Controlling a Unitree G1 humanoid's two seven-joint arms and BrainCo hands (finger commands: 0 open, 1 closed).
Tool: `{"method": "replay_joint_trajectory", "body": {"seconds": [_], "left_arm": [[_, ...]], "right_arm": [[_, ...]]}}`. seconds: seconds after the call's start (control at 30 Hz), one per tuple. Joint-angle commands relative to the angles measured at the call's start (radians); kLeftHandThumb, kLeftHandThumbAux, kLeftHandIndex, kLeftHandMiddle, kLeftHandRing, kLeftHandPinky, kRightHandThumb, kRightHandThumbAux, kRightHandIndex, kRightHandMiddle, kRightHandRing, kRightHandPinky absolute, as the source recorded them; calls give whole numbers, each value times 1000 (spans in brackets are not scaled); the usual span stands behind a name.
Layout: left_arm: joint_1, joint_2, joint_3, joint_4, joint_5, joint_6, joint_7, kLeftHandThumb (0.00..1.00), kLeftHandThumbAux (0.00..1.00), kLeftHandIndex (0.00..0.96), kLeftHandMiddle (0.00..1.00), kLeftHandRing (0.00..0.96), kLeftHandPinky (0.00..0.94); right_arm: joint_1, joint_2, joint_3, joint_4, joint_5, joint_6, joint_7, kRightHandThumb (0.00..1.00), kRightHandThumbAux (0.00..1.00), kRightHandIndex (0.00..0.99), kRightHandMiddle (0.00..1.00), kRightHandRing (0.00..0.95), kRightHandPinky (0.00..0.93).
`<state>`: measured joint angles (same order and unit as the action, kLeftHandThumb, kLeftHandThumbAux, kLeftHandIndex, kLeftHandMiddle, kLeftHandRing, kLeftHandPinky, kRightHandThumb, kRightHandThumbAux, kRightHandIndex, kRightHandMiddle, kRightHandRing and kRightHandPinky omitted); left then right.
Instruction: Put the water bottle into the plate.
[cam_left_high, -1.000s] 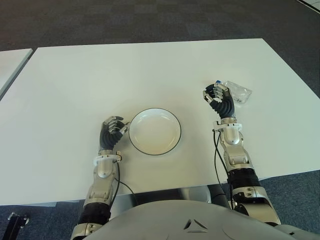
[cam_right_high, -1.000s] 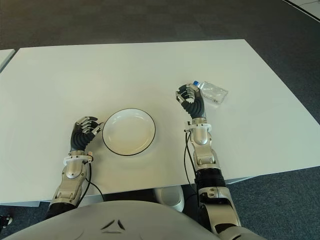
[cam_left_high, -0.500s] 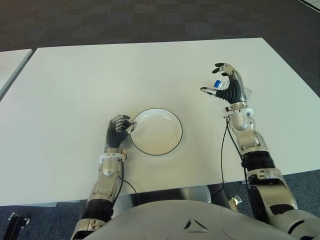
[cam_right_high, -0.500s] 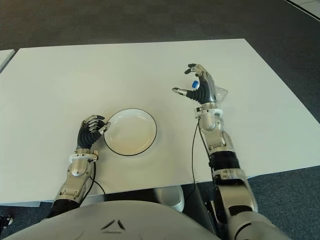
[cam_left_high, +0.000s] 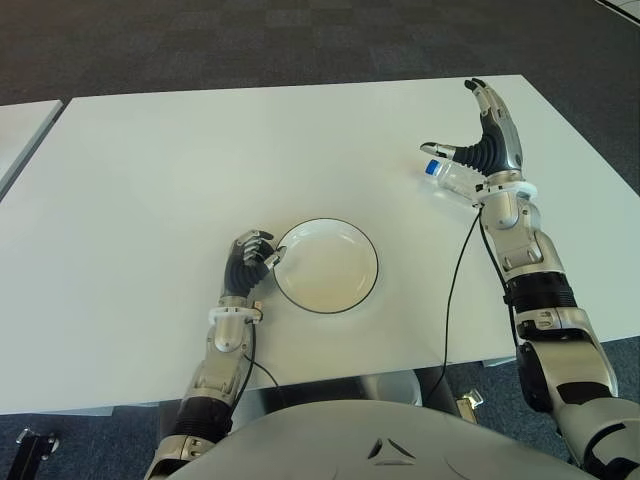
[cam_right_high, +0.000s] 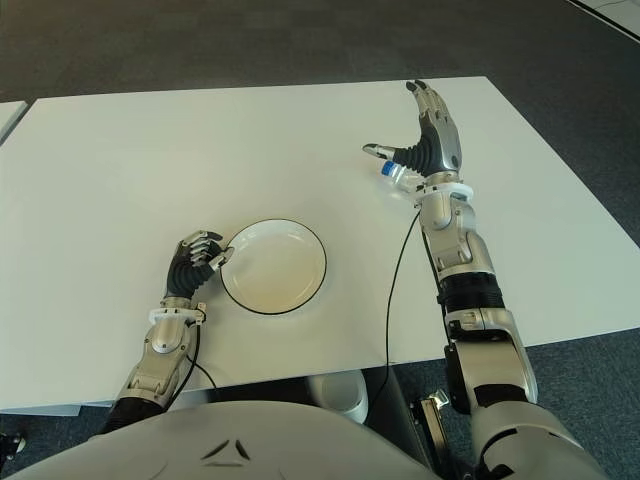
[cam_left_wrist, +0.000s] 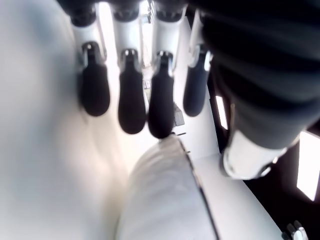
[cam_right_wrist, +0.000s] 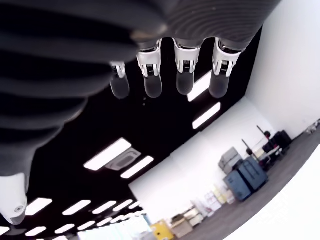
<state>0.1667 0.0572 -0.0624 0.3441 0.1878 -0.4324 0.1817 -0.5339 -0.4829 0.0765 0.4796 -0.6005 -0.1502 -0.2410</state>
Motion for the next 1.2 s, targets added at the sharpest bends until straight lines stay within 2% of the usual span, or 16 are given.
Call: {"method": "replay_joint_trajectory", "body": {"seconds": [0.03, 0.1, 0.33, 0.43, 0.53, 0.63, 0.73, 0.9, 1.0, 1.2], "left_arm": [[0, -10, -7, 28, -15, 15, -26, 703, 718, 428, 581, 597, 568], [0, -12, -6, 29, -17, 15, -28, 703, 718, 428, 578, 593, 563], [5, -22, -9, 27, -9, 7, -18, 702, 717, 429, 573, 580, 556], [5, -23, -13, 23, -4, 5, -21, 702, 717, 429, 578, 583, 561], [3, -23, -14, 23, -8, 4, -27, 702, 717, 429, 581, 587, 564], [-2, -18, -14, 30, -11, 4, -36, 702, 717, 429, 584, 590, 565], [-5, -14, -13, 37, -12, 1, -42, 701, 717, 429, 586, 591, 565], [-7, -12, -12, 40, -8, -9, -40, 700, 718, 429, 588, 593, 568], [-5, -12, -12, 35, -7, -4, -41, 700, 718, 429, 589, 594, 570], [2, -12, -9, 27, 1, 3, -31, 700, 718, 429, 600, 609, 595]], "right_arm": [[-65, -48, 45, 122, -52, 77, 30, 482, 430, 0, 0, 0, 0], [-83, -63, 58, 165, -60, 88, 33, 490, 399, 0, 0, 0, 0], [-100, -103, 117, 177, -101, 188, 119, 496, 300, 0, 0, 0, 0], [-118, -118, 152, 231, -121, 216, 153, 513, 256, 0, 0, 0, 0], [-159, -119, 196, 363, -143, 206, 141, 528, 232, 0, 0, 0, 0], [-212, -109, 246, 516, -167, 197, 127, 546, 217, 0, 0, 0, 0], [-248, -96, 286, 616, -182, 195, 118, 559, 207, 0, 0, 0, 0], [-274, -76, 340, 701, -188, 200, 123, 568, 200, 0, 0, 0, 0], [-263, -53, 367, 762, -187, 194, 108, 573, 197, 0, 0, 0, 0], [-267, -24, 421, 805, -190, 205, 158, 585, 201, 0, 0, 0, 0]]}}
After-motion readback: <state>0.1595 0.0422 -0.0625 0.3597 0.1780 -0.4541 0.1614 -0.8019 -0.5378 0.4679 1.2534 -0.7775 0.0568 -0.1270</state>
